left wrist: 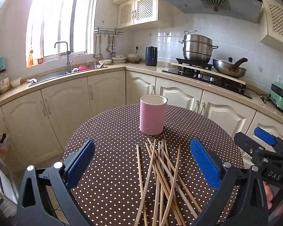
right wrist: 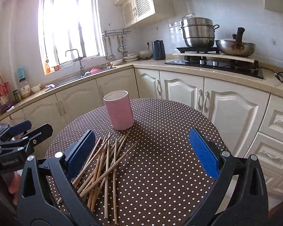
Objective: Organize utensils
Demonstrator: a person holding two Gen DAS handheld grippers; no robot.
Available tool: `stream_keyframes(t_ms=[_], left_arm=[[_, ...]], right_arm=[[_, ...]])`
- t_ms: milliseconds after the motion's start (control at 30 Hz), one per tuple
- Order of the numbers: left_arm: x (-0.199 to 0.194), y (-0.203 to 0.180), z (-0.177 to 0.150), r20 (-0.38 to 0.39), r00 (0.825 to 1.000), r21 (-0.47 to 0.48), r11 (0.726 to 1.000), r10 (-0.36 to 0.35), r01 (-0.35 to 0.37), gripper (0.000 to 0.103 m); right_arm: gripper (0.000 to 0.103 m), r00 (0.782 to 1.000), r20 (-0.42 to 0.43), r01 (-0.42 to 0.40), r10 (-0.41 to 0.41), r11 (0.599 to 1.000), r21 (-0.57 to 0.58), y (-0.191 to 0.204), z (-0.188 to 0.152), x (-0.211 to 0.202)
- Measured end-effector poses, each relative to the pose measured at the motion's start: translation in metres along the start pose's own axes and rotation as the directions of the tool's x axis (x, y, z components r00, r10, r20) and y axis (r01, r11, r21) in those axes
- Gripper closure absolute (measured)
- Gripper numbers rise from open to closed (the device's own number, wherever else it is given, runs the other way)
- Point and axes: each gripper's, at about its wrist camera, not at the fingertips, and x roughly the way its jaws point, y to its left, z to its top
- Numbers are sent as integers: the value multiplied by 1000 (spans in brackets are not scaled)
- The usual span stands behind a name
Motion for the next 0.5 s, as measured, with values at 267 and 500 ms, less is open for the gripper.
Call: stream_keyframes(t_ms=[267,500], left_arm=[[-1,3,-2,4,1000,-10,1000,12,-12,4],[-1,4,-3,8,1000,-7,1000,8,-8,4]], right_arm=[[5,1000,7,-7,7,1000,-4,2,-2,-2],[5,1000,-3,-17,17,1000,-8,6,-3,-2]])
